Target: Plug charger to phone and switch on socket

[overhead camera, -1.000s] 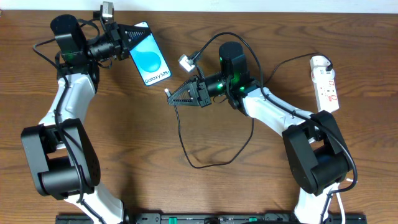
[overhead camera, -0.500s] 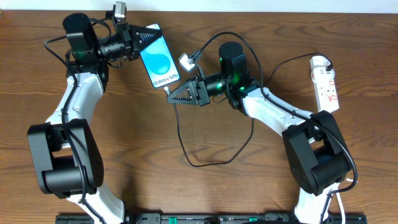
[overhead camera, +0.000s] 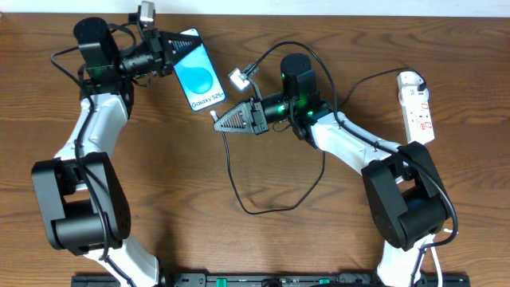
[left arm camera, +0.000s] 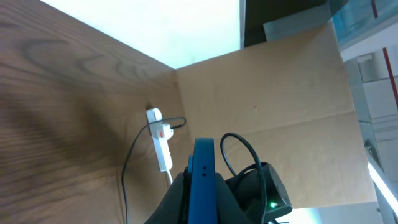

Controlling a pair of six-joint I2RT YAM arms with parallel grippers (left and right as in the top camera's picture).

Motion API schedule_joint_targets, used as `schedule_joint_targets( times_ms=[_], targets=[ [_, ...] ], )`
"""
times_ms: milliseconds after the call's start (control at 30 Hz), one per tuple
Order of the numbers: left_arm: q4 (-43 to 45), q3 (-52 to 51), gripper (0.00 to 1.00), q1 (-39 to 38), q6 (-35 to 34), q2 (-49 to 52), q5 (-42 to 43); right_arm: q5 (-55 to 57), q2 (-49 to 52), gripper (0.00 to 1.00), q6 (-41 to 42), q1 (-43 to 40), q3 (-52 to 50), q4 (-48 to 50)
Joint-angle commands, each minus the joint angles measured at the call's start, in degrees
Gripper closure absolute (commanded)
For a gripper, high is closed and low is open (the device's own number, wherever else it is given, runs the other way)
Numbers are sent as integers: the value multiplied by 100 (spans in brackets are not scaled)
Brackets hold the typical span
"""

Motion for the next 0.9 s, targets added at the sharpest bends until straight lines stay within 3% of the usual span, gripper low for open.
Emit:
schedule_joint_targets(
  times_ms=[0,867],
  targets=[
    [48,11,93,37,-96,22,103,-7,0,99,74,17,13,33],
    [52,11,92,33,-203,22,249,-17,0,99,459,20,13,229]
  ],
)
